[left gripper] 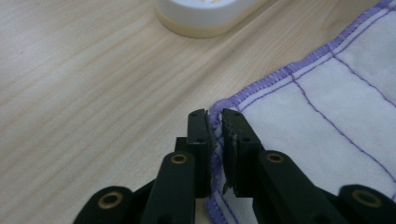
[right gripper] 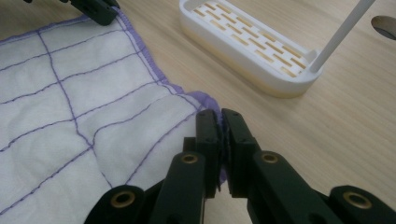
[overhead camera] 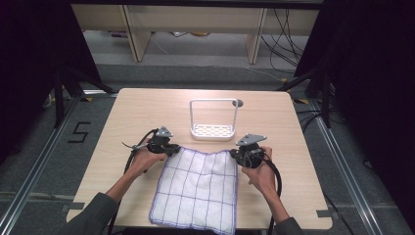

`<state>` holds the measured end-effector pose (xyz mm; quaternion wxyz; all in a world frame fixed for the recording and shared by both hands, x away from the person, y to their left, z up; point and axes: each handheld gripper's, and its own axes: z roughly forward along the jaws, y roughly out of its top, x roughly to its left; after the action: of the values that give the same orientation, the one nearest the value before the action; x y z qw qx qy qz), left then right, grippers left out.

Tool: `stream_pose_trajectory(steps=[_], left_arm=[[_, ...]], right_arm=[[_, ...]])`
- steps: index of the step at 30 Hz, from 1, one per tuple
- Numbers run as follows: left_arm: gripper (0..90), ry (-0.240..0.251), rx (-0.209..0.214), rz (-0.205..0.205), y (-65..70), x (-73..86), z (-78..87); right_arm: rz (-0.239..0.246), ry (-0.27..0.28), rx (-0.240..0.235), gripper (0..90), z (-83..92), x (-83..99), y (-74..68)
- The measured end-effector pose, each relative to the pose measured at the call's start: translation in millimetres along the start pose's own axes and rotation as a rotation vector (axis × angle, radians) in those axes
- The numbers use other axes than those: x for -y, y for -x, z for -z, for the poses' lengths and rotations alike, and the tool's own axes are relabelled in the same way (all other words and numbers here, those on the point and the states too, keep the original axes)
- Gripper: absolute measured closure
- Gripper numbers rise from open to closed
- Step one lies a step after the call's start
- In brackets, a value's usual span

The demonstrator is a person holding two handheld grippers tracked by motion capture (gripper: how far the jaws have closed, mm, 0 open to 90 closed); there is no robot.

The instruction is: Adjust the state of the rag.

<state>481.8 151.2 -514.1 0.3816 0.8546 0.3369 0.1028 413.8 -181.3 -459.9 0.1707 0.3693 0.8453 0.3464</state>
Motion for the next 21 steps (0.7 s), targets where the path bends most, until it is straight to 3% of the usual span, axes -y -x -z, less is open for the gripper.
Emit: stream_pose_trajectory(steps=[5, 8, 11, 12, 14, 18, 21], left_arm=[[86.1, 0.027, 0.016, 0.063, -2.4, -0.7, 4.0], [86.2, 0.042, -0.003, 0.038, -1.5, -4.9, 12.6], [86.2, 0.087, -0.011, 0.037, -1.0, -9.6, 24.0], [86.2, 0.101, -0.013, 0.037, -0.8, -11.6, 28.7], [86.2, 0.138, -0.016, 0.029, -0.7, -16.0, 39.0], [86.2, 0.207, -0.029, 0.030, 2.0, -25.5, 54.1], [86.2, 0.252, -0.035, 0.021, 4.1, -34.5, 65.9]], right_arm=[[-0.015, 0.000, -0.002, 86.5, -1.0, 0.2, 2.5], [-0.014, 0.005, -0.005, 86.6, 1.8, -1.7, 6.6], [-0.016, 0.018, 0.000, 86.6, 7.4, -6.4, 8.9], [0.012, 0.040, 0.004, 86.6, 9.0, -8.6, 11.7], [0.000, 0.021, 0.012, 86.6, 16.2, -14.8, 12.6], [0.024, 0.025, 0.029, 86.7, 24.5, -28.4, 16.7], [0.076, 0.043, 0.048, 86.7, 30.0, -41.3, 20.0]])
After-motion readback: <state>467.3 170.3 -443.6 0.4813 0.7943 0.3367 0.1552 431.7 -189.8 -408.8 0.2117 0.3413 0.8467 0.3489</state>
